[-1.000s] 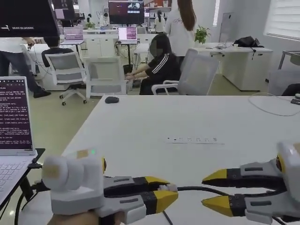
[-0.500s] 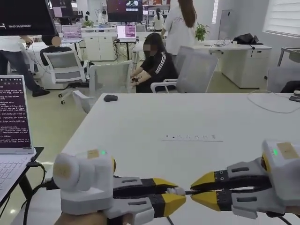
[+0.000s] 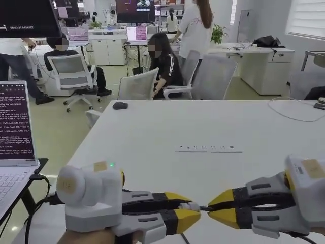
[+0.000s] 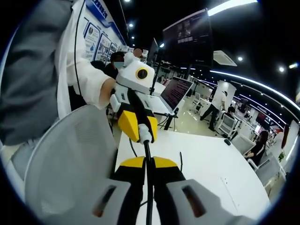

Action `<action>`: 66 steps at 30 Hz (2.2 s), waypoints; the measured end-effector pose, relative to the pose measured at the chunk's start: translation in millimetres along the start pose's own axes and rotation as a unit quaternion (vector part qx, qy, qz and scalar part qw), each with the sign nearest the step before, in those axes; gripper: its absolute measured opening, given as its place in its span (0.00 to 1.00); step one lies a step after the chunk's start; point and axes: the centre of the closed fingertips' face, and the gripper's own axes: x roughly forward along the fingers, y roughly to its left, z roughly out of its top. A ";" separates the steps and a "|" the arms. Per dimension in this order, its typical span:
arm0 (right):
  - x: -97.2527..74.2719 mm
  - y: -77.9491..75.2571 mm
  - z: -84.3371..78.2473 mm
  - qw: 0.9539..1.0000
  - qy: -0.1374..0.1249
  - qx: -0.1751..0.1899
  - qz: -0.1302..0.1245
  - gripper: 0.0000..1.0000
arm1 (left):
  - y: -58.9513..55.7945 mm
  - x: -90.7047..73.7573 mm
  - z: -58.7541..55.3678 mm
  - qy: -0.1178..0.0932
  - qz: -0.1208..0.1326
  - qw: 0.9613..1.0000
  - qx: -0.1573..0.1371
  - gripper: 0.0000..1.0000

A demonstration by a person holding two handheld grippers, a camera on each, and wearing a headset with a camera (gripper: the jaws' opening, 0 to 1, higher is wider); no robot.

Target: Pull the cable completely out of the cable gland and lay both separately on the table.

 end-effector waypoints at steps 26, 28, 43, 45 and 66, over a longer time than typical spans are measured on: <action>-41.8 -17.5 -57.3 0.996 0.028 0.071 -0.055 0.03 | 20.4 -35.0 -2.2 -0.013 0.040 0.999 -0.020 0.16; -42.2 -17.0 -60.2 0.995 0.031 0.075 -0.058 0.03 | 20.5 -35.6 -2.0 -0.014 0.041 0.999 -0.020 0.16; -42.5 -13.0 -61.1 0.993 0.031 0.093 -0.069 0.03 | 17.6 -34.6 -0.3 -0.016 0.038 0.999 -0.011 0.16; -43.0 -12.7 -60.4 0.992 0.029 0.100 -0.071 0.04 | 16.7 -34.4 0.7 -0.018 0.037 0.999 -0.010 0.16; -22.0 -17.4 -8.9 0.998 0.005 0.042 -0.052 0.24 | 5.3 -20.3 7.6 -0.030 0.024 0.999 -0.012 0.16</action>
